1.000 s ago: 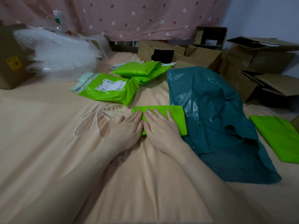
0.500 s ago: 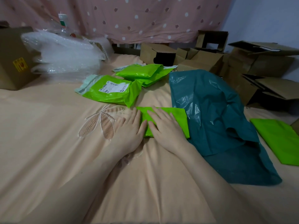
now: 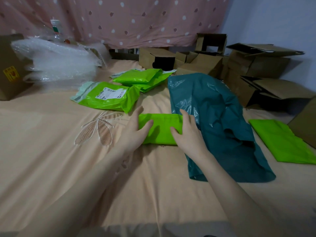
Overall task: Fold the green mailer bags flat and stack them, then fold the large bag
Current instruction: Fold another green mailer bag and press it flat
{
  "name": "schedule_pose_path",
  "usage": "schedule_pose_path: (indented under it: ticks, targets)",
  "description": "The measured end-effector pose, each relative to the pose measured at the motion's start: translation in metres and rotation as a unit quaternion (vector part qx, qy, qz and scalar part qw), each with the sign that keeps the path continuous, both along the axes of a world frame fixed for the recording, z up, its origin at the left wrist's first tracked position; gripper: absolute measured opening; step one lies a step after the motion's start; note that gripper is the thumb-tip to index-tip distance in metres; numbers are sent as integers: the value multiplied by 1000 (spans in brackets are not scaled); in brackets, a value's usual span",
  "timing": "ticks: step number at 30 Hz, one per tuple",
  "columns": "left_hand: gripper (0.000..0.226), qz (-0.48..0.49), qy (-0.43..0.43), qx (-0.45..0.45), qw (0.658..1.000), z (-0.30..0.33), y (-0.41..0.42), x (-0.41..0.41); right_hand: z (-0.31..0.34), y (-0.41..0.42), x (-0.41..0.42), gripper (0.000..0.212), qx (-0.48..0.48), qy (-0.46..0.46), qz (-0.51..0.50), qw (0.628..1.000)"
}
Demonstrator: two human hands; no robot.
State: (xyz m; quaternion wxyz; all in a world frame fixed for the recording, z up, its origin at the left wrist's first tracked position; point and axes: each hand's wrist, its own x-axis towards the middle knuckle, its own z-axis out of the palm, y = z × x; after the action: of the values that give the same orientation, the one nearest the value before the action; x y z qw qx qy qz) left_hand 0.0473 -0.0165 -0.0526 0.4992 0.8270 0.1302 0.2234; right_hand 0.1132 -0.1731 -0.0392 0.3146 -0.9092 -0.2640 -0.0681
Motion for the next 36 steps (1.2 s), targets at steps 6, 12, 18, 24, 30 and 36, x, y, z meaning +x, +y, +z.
schedule_pose_path:
  ticks: [6, 12, 18, 24, 30, 36]
  targets:
    - [67, 99, -37, -175, 979, 12, -1, 5, 15, -16, 3, 80, 180, 121, -25, 976]
    - [12, -3, -44, -319, 947, 34, -12, 2, 31, -42, 5, 97, 241, 169, -6, 956]
    - [13, -40, -92, -229, 968, 67, -32, -1, 45, -67, 3, 102, 184, 120, -10, 976]
    - [13, -81, -141, -131, 978, 107, -66, 0, 73, -97, -5, 71, 103, 36, 42, 993]
    - [5, -38, -206, -76, 975, 124, -91, 14, 78, -128, -5, 37, 147, 55, 58, 986]
    - [52, -42, -70, -63, 995, 113, -132, 23, 74, -163, 6, 43, 244, 41, -24, 968]
